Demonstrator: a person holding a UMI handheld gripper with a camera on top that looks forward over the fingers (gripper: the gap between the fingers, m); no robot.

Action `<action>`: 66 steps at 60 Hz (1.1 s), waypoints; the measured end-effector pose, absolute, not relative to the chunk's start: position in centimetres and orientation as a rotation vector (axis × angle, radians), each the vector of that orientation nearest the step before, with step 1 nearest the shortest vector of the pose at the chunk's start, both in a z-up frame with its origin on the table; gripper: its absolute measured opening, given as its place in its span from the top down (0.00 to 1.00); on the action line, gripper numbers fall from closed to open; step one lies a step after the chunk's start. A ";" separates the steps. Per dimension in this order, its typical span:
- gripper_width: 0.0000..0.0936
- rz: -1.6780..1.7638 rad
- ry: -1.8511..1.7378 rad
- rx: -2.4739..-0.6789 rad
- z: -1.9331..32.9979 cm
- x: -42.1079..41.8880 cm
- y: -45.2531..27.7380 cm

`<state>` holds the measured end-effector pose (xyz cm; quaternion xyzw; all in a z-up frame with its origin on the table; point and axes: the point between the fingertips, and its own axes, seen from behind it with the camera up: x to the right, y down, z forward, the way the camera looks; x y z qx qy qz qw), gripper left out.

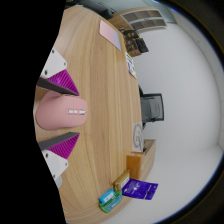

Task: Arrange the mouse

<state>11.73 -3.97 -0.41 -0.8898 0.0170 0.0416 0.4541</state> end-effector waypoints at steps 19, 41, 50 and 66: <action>0.49 0.018 0.018 -2.189 -1.2 11.9 -3.6; 0.55 -0.083 0.048 -2.143 8.4 1.2 -0.3; 0.55 -0.082 0.077 -2.078 14.0 -11.4 3.8; 0.55 0.012 0.087 -2.070 14.3 -31.8 14.5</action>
